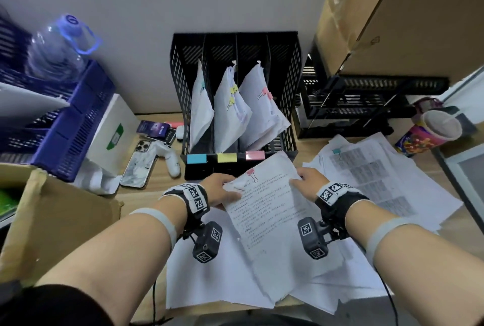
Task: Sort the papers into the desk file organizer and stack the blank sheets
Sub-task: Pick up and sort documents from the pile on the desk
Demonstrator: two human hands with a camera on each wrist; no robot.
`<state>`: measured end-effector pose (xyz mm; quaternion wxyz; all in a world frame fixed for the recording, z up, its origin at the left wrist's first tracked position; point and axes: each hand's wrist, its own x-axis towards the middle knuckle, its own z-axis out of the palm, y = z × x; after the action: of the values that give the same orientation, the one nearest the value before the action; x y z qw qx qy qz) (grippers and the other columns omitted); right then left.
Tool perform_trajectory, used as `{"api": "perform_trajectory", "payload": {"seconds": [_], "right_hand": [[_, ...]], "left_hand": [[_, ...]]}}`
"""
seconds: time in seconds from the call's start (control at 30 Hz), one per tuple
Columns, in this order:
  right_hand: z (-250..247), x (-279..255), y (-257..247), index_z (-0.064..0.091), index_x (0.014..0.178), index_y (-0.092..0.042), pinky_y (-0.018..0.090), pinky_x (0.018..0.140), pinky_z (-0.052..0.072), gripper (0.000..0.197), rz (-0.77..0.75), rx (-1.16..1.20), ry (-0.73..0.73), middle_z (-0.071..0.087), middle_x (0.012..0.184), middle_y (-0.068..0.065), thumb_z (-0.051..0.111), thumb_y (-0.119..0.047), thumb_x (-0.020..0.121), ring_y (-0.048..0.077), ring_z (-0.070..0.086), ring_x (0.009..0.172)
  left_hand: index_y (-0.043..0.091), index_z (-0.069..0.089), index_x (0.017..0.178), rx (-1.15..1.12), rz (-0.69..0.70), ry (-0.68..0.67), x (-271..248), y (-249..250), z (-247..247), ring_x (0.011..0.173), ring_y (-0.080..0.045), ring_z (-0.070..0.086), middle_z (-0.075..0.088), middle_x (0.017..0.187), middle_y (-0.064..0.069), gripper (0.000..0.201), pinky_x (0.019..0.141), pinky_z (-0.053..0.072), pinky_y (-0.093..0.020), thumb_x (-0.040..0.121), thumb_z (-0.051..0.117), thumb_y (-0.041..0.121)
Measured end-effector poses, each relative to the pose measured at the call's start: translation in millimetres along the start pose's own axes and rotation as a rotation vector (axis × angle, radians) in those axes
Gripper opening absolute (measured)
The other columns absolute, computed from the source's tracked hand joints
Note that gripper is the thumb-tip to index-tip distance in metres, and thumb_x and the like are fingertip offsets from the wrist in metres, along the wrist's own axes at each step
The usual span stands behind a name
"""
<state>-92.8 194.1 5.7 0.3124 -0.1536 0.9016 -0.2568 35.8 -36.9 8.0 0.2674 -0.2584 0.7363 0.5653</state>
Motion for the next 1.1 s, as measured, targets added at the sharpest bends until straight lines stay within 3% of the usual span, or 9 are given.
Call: {"api": "perform_trajectory", "payload": {"seconds": [0.13,0.27,0.37,0.47,0.57,0.67,0.8,0.93,1.1], "right_hand": [[5.1,-2.2,-6.1,0.054,0.115,-0.009,0.027,0.065,0.043,0.031,0.07,0.017,0.087,0.064,0.106,0.009,0.06,-0.02,0.087,0.026,0.061,0.095],[5.5,-15.9,-20.1,0.037,0.115,-0.011,0.04,0.085,0.05,0.053,0.078,-0.19,0.362,0.046,0.119,0.012,0.069,-0.029,0.077,0.031,0.05,0.108],[7.8,-34.6,-48.8,0.041,0.109,-0.018,0.039,0.077,0.056,0.06,0.047,-0.113,0.078,0.057,0.109,0.006,0.069,-0.057,0.073,0.024,0.063,0.091],[9.3,-51.7,-74.3,0.029,0.138,-0.027,0.041,0.066,0.062,0.101,0.087,0.034,-0.214,0.059,0.121,0.006,0.066,-0.077,0.059,0.025,0.067,0.097],[3.7,-60.2,-85.4,0.004,0.151,-0.028,0.036,0.076,0.057,0.109,-0.02,-0.104,-0.147,0.055,0.134,0.007,0.069,-0.064,0.071,0.028,0.064,0.108],[-12.6,-57.0,-85.6,0.002,0.151,-0.027,0.039,0.068,0.057,0.084,-0.024,-0.244,0.09,0.063,0.095,0.011,0.056,-0.021,0.086,0.03,0.065,0.079],[-53.7,-60.0,-78.3,0.001,0.151,-0.035,0.032,0.062,0.044,0.08,-0.04,-0.177,0.183,0.051,0.072,0.005,0.043,-0.007,0.089,0.024,0.054,0.066],[-87.9,-61.3,-70.0,0.015,0.15,-0.033,0.037,0.071,0.053,0.072,-0.13,-0.075,0.297,0.064,0.089,0.013,0.04,-0.005,0.089,0.029,0.06,0.078],[-120.8,-56.5,-79.7,0.035,0.147,-0.024,0.027,0.086,0.042,0.057,-0.279,0.048,0.309,0.063,0.123,0.008,0.044,-0.008,0.092,0.027,0.059,0.109]], "left_hand": [[0.008,0.064,0.119,-0.001,0.021,0.011,-5.5,2.6,-5.3,0.101,-0.027,0.073,0.072,0.113,-0.016,0.022,0.076,0.064,-0.039,0.098,0.059,0.013],[0.005,0.063,0.115,-0.04,0.058,0.026,-8.3,19.7,-7.4,0.098,-0.027,0.074,0.074,0.109,-0.017,0.019,0.077,0.063,-0.043,0.099,0.055,0.012],[0.005,0.062,0.108,-0.103,0.102,0.041,-8.8,43.4,-3.2,0.094,-0.033,0.074,0.073,0.103,-0.019,0.015,0.08,0.062,-0.049,0.097,0.052,0.005],[0.005,0.058,0.1,-0.122,0.161,0.054,-9.9,72.7,3.0,0.079,-0.037,0.073,0.066,0.091,-0.02,0.008,0.078,0.061,-0.052,0.095,0.051,0.006],[0.007,0.051,0.097,-0.149,0.22,0.053,-13.0,102.7,9.0,0.072,-0.034,0.07,0.057,0.087,-0.015,0.003,0.079,0.061,-0.051,0.097,0.05,0.011],[0.01,0.045,0.102,-0.214,0.288,-0.028,-20.3,131.9,13.5,0.064,-0.03,0.07,0.059,0.084,-0.015,0.011,0.074,0.063,-0.047,0.099,0.053,0.018],[0.013,0.047,0.125,-0.205,0.368,-0.036,-16.8,160.1,14.1,0.074,-0.03,0.071,0.069,0.086,-0.016,0.042,0.082,0.059,-0.047,0.098,0.054,0.045],[0.043,0.022,0.149,0.404,0.486,0.259,8.6,164.4,14.0,0.073,-0.029,0.07,0.07,0.079,-0.011,0.064,0.076,0.061,-0.044,0.094,0.054,0.031],[0.032,0.031,0.143,0.812,0.287,0.361,28.6,158.4,7.6,0.094,-0.036,0.065,0.063,0.102,-0.01,0.056,0.086,0.054,-0.044,0.091,0.052,0.035]]}}
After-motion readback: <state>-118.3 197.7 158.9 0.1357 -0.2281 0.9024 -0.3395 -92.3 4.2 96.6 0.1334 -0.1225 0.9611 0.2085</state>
